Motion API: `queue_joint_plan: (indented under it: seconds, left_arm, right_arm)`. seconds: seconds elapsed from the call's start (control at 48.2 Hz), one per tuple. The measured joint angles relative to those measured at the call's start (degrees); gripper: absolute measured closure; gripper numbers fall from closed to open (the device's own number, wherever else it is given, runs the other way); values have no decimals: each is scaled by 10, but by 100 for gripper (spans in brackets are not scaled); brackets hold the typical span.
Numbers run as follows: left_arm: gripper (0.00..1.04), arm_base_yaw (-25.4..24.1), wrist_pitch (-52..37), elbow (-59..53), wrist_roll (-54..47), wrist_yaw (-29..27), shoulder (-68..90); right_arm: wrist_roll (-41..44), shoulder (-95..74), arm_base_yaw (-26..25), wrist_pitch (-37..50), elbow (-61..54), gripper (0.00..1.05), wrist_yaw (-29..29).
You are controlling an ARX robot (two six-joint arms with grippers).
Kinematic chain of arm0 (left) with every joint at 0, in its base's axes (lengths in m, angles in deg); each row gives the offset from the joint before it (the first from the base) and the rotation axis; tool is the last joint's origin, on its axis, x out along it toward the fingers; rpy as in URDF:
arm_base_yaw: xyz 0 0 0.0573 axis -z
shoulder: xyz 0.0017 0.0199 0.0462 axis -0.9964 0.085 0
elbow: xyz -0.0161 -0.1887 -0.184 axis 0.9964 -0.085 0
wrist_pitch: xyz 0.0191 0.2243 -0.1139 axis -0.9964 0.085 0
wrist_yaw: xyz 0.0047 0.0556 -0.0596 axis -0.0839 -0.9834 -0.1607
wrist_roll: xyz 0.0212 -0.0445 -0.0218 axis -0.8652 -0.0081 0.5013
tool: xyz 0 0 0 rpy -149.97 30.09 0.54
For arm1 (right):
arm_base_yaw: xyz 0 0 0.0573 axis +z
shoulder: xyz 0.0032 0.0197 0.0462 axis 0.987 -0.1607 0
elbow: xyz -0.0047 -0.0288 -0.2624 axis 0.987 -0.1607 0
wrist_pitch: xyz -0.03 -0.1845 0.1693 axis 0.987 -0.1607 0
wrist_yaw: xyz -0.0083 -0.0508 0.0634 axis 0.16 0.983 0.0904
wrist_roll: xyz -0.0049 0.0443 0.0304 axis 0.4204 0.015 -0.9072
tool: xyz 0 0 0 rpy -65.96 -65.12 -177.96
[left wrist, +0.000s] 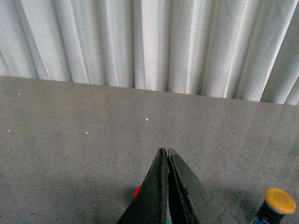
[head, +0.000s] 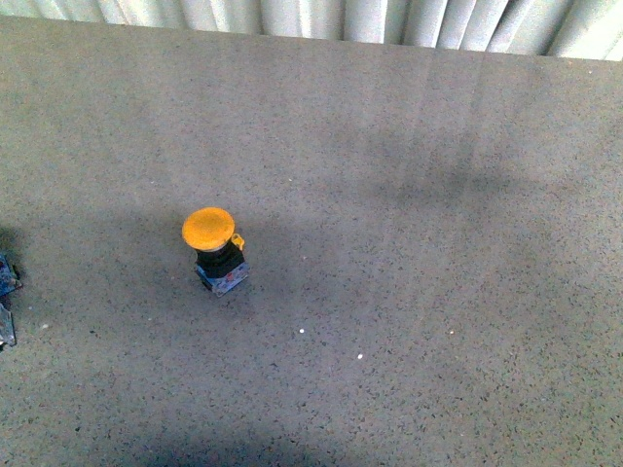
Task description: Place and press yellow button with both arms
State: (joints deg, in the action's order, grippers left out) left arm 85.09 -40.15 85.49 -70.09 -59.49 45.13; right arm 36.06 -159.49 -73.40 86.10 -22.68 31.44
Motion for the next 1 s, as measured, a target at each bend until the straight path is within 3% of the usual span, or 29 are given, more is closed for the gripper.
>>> queue_joint_plan:
  seconds: [0.394,0.519,0.996]
  left_arm:
    - [103,0,0,0,0,0,0]
    - [103,0,0,0,0,0,0]
    - [103,0,0,0,0,0,0]
  right_arm:
    - [0,128,-30,-36,-91,103,-29]
    - [0,152,-69,-18,-128,103,-66]
    - [1,390,-73,-215,-167,103,-71]
